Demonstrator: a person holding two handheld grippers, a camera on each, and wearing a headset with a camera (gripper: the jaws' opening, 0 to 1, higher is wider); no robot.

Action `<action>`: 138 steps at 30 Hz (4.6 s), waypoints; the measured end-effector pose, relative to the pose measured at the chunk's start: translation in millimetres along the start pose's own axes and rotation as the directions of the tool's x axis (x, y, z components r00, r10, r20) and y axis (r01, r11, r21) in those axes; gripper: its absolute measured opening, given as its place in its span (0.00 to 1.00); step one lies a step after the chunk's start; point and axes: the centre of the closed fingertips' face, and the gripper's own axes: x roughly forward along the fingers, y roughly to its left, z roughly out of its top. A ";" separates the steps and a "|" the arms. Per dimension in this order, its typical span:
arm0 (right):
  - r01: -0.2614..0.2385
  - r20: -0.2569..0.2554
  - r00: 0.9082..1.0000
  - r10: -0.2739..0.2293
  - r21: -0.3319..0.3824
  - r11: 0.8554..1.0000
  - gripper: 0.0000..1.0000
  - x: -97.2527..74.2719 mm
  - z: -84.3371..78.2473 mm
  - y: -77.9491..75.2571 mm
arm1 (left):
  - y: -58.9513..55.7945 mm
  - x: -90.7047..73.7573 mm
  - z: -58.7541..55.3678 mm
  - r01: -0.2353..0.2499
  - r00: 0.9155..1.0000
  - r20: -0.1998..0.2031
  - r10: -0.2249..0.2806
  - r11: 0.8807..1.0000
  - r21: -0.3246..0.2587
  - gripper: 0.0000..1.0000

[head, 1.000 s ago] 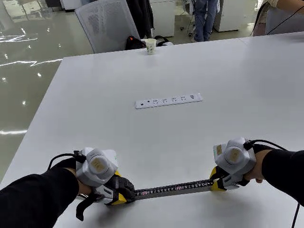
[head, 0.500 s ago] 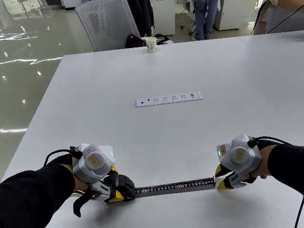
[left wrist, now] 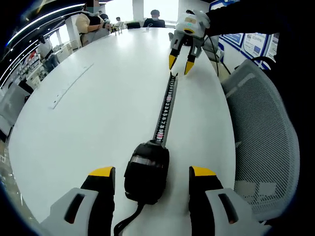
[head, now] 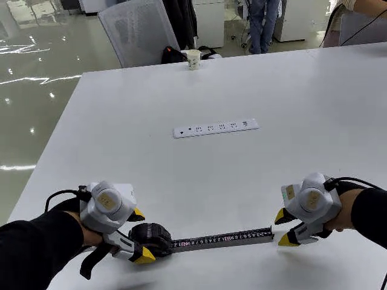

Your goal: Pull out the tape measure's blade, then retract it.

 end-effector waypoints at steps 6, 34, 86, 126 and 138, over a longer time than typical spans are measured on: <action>0.053 0.033 0.998 -0.057 0.094 0.994 0.31 -8.2 -2.9 -0.1 | -7.4 -6.2 0.4 0.011 0.998 0.064 -0.003 0.992 -0.125 0.74; 0.179 0.187 0.938 -0.293 0.462 0.869 0.59 -55.4 -23.9 30.7 | -12.8 -35.5 -41.3 -0.127 0.929 0.232 0.288 0.838 -0.530 0.99; 0.191 0.215 0.903 -0.372 0.574 0.796 0.99 -83.1 -54.3 71.1 | -38.8 -65.2 -53.9 -0.280 0.840 0.253 0.480 0.783 -0.556 0.99; 0.179 0.252 0.917 -0.308 0.428 0.886 0.99 -88.8 -6.0 41.6 | -42.9 -23.1 2.1 -0.273 0.852 0.194 0.487 0.728 -0.629 0.99; 0.176 0.229 0.939 -0.256 0.319 0.931 0.99 -78.2 8.1 27.7 | -29.8 -10.5 22.6 -0.292 0.830 0.199 0.521 0.710 -0.641 0.99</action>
